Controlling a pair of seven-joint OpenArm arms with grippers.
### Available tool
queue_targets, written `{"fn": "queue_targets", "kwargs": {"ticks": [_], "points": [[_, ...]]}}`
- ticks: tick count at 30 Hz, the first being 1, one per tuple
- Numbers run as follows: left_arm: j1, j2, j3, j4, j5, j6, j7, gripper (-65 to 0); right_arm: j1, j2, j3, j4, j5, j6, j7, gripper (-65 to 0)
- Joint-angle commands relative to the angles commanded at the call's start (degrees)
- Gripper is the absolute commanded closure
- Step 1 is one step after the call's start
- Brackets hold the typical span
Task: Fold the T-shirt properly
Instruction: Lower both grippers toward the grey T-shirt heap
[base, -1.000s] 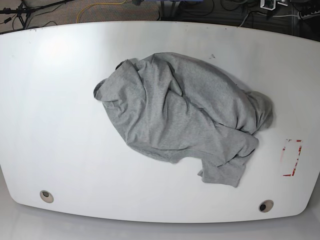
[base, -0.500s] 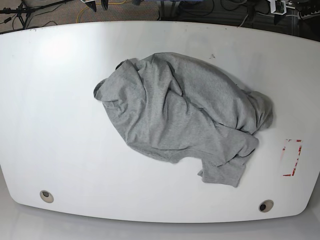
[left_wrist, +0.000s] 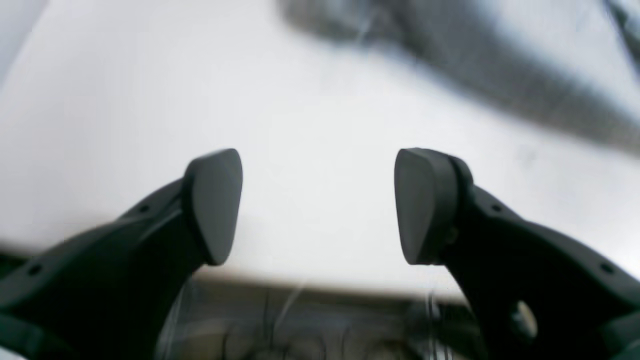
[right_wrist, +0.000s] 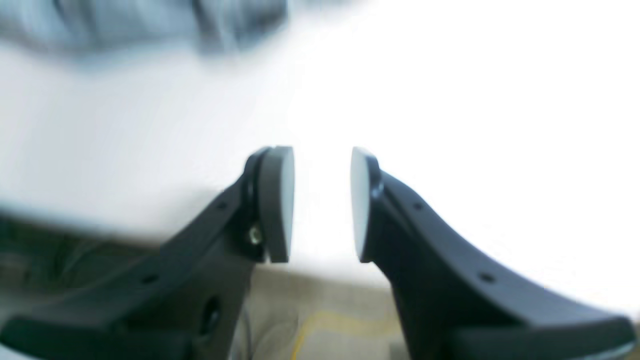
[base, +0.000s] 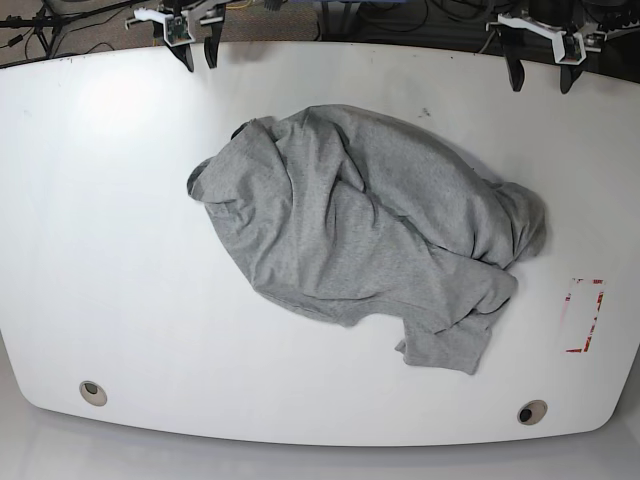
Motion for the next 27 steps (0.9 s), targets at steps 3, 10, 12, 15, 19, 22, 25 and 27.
{"fn": "queue_targets", "kwargs": {"ticks": [3,10,12,15,19,22,25,27], "points": [[-1.7,0.9,0.2,1.0,2.0,0.1,0.7,-43.4,1.7,0.0,0.0,0.0,-0.9,0.1,-0.1,-18.2],[-4.8,1.9,1.1,1.5,5.2,0.3,1.9,-44.9,6.0,-0.2,-0.1,-0.2,-2.1,0.37,-1.3,-17.5],[-4.9,1.8,1.1,1.6,4.7,0.2,2.1,-45.7,6.8,-0.2,-0.1,-0.1,-1.9,0.36,-2.1,-17.5],[-4.8,1.4,1.2,1.7,3.5,0.1,2.5,-47.8,7.9,-0.3,-0.2,0.0,-1.6,0.37,-3.6,-17.4],[-4.4,1.0,0.8,1.1,3.1,-0.1,2.7,-52.7,10.3,-0.3,0.2,0.2,-0.4,0.4,-6.7,-17.3],[-4.2,0.8,0.8,0.7,3.0,0.0,2.7,-52.9,11.5,-0.2,0.1,0.1,-0.3,0.45,-8.0,-17.4],[-3.7,0.5,0.6,0.4,2.8,0.0,2.6,-50.7,12.4,-0.3,0.0,0.2,-0.3,0.44,-9.3,-18.1],[-3.4,0.3,0.6,0.0,2.7,0.1,2.2,-49.0,13.0,-0.3,0.0,0.1,-0.2,0.31,-10.0,-19.1]]}}
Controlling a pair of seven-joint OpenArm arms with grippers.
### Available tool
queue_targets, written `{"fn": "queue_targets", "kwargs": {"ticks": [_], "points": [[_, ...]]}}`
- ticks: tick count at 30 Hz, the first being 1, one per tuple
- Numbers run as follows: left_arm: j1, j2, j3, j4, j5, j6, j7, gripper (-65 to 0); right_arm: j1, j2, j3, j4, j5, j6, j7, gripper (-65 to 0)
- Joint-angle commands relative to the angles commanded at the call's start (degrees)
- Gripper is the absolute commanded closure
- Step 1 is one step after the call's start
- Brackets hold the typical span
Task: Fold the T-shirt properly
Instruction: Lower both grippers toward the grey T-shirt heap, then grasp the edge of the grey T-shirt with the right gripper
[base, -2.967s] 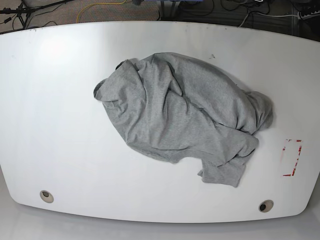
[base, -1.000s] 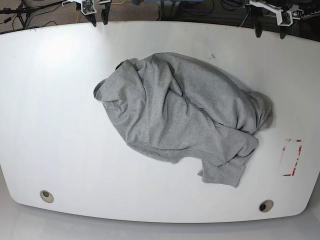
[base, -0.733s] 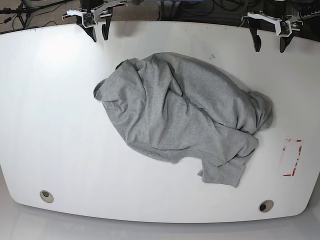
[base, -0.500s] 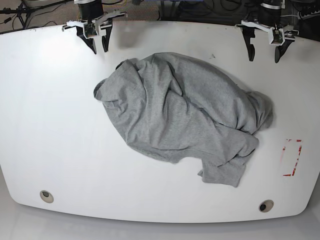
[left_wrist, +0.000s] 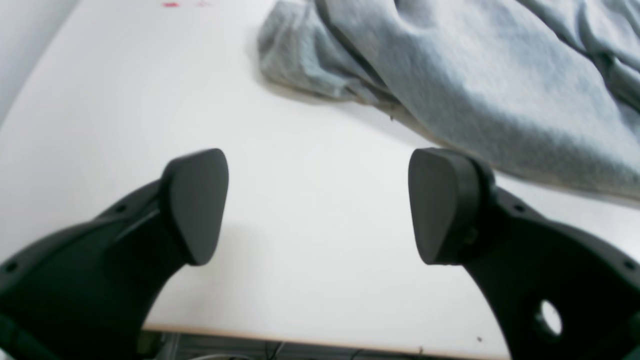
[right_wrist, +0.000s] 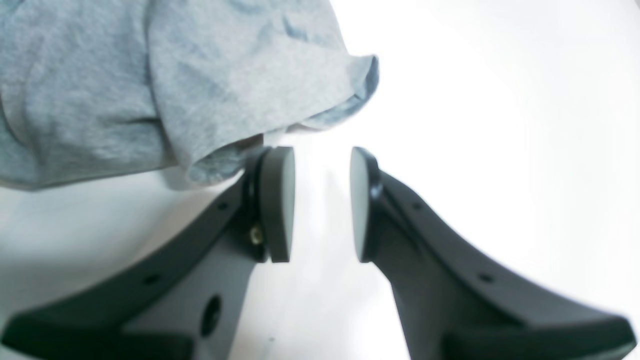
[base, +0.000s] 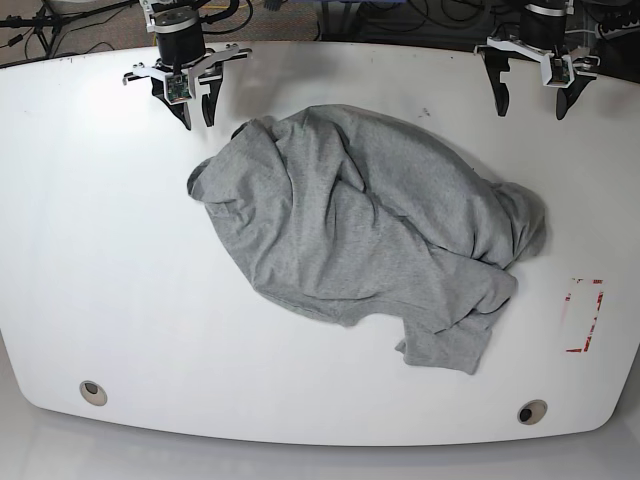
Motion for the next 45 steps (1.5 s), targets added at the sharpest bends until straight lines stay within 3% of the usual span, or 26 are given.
{"fn": "queue_targets", "kwargs": {"ticks": [2,14,16,24,26,28,36,38,45], "points": [[0.3,-0.9,0.1,-0.5,0.0,-0.4,-0.1,-48.0,1.5,-0.1,-0.2,0.1,1.6,-0.05,-1.2,-22.8],[-0.4,-0.7,-0.4,-1.1,0.1,-1.4,0.2,-47.1,5.5,-0.1,0.0,1.2,2.5,0.99,-4.2,-31.0],[-1.1,-0.5,-0.6,-0.2,0.5,-2.4,0.9,-46.6,7.7,-0.3,0.0,2.0,3.3,2.81,-5.9,-35.5],[-3.9,-0.7,-0.2,0.0,1.0,-4.9,2.5,-46.1,13.4,-0.5,-0.2,2.3,3.8,7.07,-13.1,-44.7],[-7.3,-0.8,-1.2,-0.1,1.0,-4.6,4.3,-47.2,17.9,-0.3,-0.8,1.1,3.2,10.94,-20.0,-49.2],[-8.4,-0.7,-1.5,0.0,1.1,-4.6,4.8,-47.7,19.3,-0.4,-1.0,0.8,3.2,11.39,-21.7,-49.7],[-12.6,-0.4,-2.5,0.3,1.2,-3.1,7.1,-51.1,24.9,-0.4,-2.4,-0.9,2.9,11.53,-27.0,-48.7],[-13.0,-0.2,-2.4,0.2,1.7,-2.6,7.4,-51.9,26.4,-0.3,-3.0,-1.1,3.4,10.85,-30.2,-48.3],[-12.5,-0.5,-3.2,0.1,1.9,-2.4,7.8,-51.7,26.7,-0.2,-3.2,-2.4,5.0,8.16,-31.7,-46.8]]}}
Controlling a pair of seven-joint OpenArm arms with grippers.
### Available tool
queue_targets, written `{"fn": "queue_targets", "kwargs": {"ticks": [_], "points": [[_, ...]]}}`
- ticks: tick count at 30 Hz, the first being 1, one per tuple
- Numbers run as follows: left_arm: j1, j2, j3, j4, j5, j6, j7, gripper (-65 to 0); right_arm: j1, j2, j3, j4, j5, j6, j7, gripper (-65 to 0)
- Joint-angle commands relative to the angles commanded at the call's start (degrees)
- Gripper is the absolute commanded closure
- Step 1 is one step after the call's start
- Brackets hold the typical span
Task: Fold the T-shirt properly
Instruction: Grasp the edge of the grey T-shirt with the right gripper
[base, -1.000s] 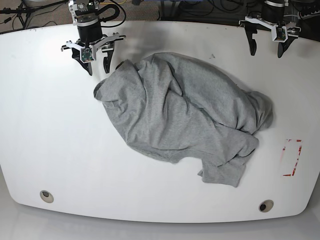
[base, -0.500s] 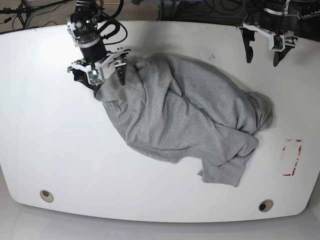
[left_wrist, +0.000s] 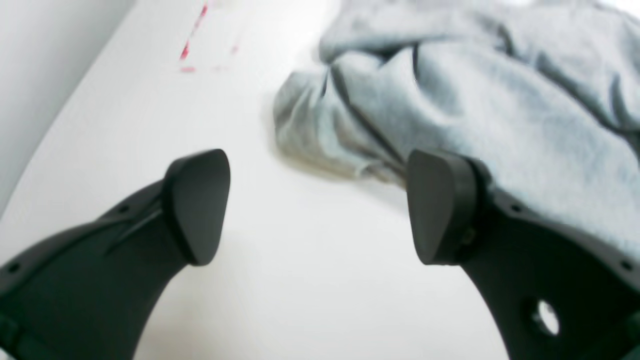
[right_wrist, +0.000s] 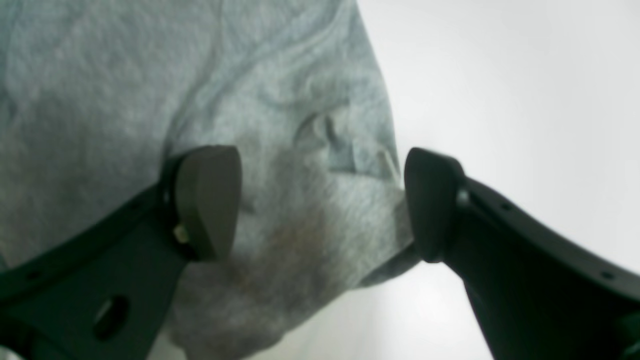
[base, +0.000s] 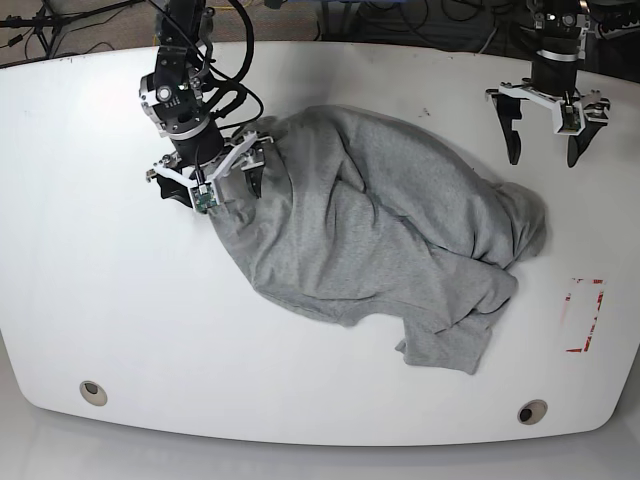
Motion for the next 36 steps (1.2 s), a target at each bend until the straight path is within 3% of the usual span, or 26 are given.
{"fn": "queue_targets", "kwargs": {"ticks": [3,5,7,19,27,29,36], "points": [[0.8,-0.3,-0.3,0.0,0.0,0.0,0.2,-51.2,-1.1,0.0,0.2,0.1,1.2,-1.9,-0.5,-45.7],[1.2,-1.0,-0.8,-0.2,-0.1,-0.9,-0.3,-50.0,-2.4,0.0,-0.1,1.1,3.9,-4.39,0.1,-42.9],[1.0,-1.4,-1.5,-0.2,-0.7,-0.9,0.3,-49.7,-2.8,0.0,-0.3,1.1,4.6,-5.12,0.0,-42.3],[-5.2,-6.7,-10.0,-0.3,-7.7,-2.6,9.7,-44.3,-1.4,-0.3,-0.5,-0.9,6.1,-5.66,0.0,-42.1],[-7.3,-6.9,-9.5,-0.4,-6.0,-2.3,8.6,-45.7,1.0,-0.4,-0.9,-4.8,4.2,-2.91,2.7,-43.0],[-8.5,-5.4,-6.3,-0.7,-3.2,-1.6,5.1,-47.4,4.8,-0.4,-0.9,-9.8,3.2,0.13,5.1,-43.4],[-8.7,-4.5,-3.6,-0.4,-1.1,-1.4,4.0,-48.3,7.0,-0.3,-0.6,-11.9,3.4,1.8,5.6,-43.0]]}}
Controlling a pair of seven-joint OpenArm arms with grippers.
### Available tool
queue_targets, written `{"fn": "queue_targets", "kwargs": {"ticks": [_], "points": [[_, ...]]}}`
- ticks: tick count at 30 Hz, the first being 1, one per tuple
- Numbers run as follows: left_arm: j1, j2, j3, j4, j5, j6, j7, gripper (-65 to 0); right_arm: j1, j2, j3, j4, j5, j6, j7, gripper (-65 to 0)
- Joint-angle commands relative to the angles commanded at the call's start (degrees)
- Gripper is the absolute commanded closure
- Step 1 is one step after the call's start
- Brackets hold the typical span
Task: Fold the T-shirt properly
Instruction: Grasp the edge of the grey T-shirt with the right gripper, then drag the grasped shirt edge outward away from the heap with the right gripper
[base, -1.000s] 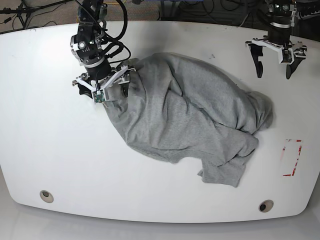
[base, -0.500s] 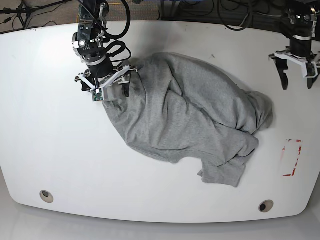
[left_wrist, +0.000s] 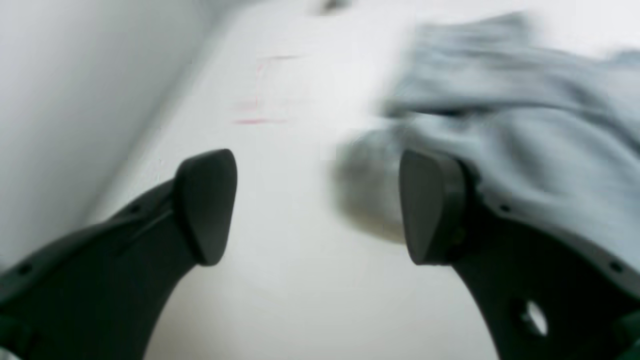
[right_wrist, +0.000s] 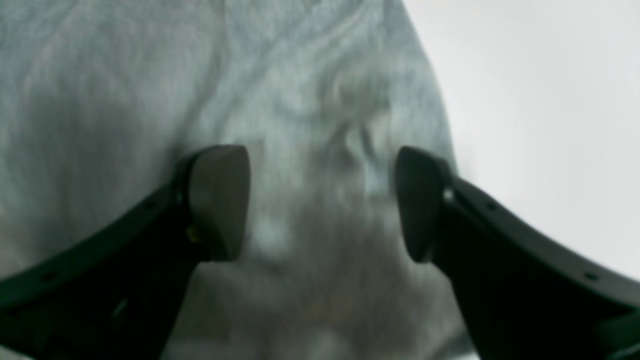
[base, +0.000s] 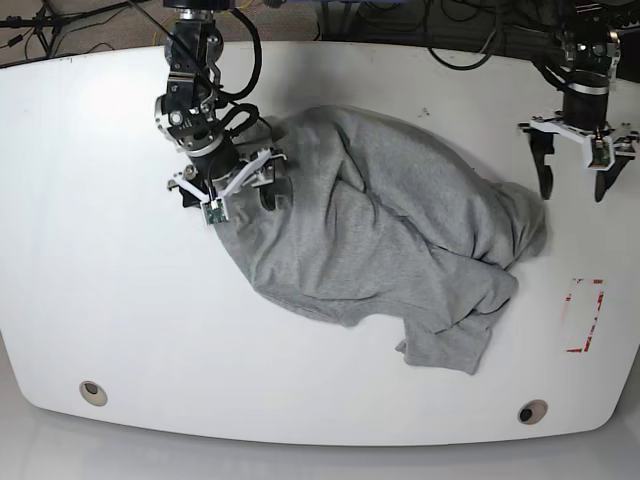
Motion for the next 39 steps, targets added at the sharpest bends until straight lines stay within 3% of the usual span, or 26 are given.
{"fn": "queue_targets", "kwargs": {"ticks": [5,7,19,25,31,39], "points": [[-0.5,0.4,1.8,0.1,1.0,0.2,0.2,-48.4,0.6,0.0,0.2,0.6,0.3,-0.01,-0.3,-42.8],[-0.7,1.1,3.4,0.3,1.4,0.1,0.6,-48.4,1.2,-0.2,0.0,-0.4,0.0,0.73,-0.9,-43.1],[-2.4,1.2,3.0,-1.3,-0.6,-0.4,2.0,-48.3,1.0,-0.2,0.6,1.2,0.6,0.27,-5.5,-43.2],[-3.3,0.9,2.1,-2.7,-1.9,-0.5,3.3,-49.0,0.6,-0.5,1.9,1.3,0.7,0.62,-5.3,-43.2],[-3.5,-1.1,0.2,-4.9,-5.6,-1.2,4.9,-49.5,0.6,-0.5,2.8,-1.6,0.8,0.67,-4.2,-43.6],[-3.3,-3.5,0.9,-6.0,-5.6,-1.4,4.0,-49.4,1.6,-0.3,2.5,-6.5,0.7,0.64,-3.5,-43.7]]}}
